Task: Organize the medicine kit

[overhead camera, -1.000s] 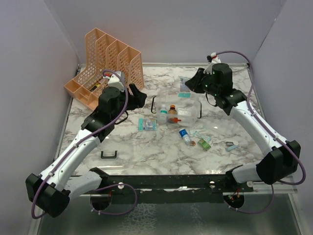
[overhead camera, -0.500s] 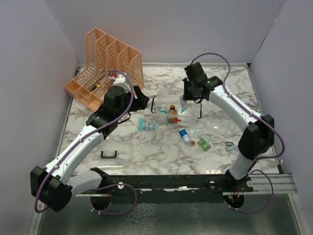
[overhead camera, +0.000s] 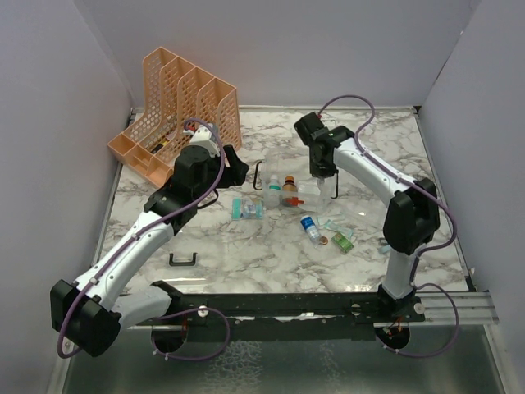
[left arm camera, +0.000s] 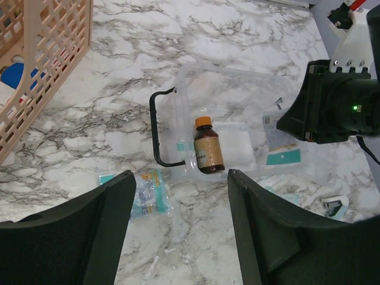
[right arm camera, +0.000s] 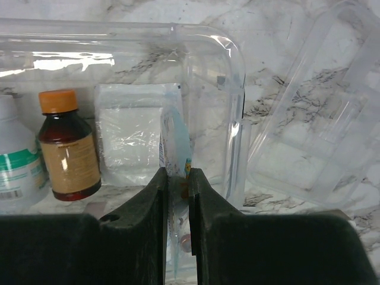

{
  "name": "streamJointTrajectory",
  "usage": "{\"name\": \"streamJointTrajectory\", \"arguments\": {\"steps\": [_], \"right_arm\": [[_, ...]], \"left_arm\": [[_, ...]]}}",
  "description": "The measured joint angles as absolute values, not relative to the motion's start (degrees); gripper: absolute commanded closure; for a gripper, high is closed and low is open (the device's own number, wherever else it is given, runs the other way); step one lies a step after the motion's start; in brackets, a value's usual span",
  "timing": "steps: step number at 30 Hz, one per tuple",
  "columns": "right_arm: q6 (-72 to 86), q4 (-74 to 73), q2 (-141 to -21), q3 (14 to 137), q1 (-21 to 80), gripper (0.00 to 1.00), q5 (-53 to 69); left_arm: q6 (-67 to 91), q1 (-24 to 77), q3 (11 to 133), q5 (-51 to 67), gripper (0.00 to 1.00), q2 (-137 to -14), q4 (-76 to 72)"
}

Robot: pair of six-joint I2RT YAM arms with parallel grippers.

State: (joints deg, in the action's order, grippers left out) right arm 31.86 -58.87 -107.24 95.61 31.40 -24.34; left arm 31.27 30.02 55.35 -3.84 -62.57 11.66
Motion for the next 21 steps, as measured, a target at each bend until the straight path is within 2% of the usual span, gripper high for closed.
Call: {"name": "streamJointTrajectory", "arguments": {"steps": [10,16,21], "right_arm": [[32.3,-61.0,-115.6,97.7,32.7,0.94,-29.2],[31.3,-61.9,-116.1,97.7,33.3,0.76,-29.2],[29.9,-61.4,-116.1,97.8,33.3,0.69,-25.1]], "left_arm": [[30.8,30.0,55.4,-3.9,0.33,-62.5,11.7],[30.7,30.0,55.4,-3.9,0.33,-62.6,11.7],[30.6,30.0,55.4,-3.9,0.33,-62.6,11.7]]}}
